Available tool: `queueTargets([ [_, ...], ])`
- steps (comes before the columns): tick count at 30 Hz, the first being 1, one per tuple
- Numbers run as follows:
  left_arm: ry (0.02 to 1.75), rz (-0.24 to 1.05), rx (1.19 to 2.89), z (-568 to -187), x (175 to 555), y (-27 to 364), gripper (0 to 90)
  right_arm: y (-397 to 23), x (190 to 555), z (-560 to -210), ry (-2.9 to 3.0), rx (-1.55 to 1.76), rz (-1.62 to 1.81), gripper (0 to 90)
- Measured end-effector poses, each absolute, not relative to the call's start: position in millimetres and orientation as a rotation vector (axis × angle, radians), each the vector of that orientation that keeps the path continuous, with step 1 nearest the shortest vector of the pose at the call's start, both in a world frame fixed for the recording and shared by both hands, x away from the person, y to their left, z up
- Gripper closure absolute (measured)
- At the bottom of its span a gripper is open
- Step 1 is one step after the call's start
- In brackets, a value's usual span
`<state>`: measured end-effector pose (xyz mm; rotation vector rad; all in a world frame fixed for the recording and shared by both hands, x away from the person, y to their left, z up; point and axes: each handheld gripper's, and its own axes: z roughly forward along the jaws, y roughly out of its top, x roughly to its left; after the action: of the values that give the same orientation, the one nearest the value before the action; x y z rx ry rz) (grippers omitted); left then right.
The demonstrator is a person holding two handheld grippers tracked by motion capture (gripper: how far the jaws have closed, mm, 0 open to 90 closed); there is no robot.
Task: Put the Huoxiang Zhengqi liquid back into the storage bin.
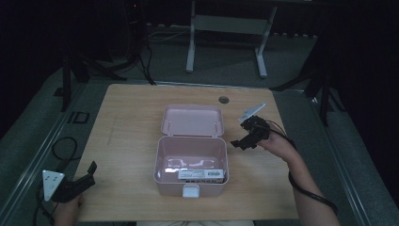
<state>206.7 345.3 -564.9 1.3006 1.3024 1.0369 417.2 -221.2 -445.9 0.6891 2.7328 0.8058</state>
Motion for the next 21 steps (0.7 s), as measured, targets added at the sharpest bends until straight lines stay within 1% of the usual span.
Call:
queueTargets([
  [6,1.302,1.036,1.300,-565,207,345,2.6,-233,418,-478,2.585,0.785,0.940,10.8],
  [12,1.301,1.037,1.301,-565,207,345,2.6,-241,412,-510,2.449,0.887,0.964,10.8],
  [21,1.302,1.036,1.301,-565,207,345,2.6,-265,402,-529,2.336,1.040,1.049,10.8],
])
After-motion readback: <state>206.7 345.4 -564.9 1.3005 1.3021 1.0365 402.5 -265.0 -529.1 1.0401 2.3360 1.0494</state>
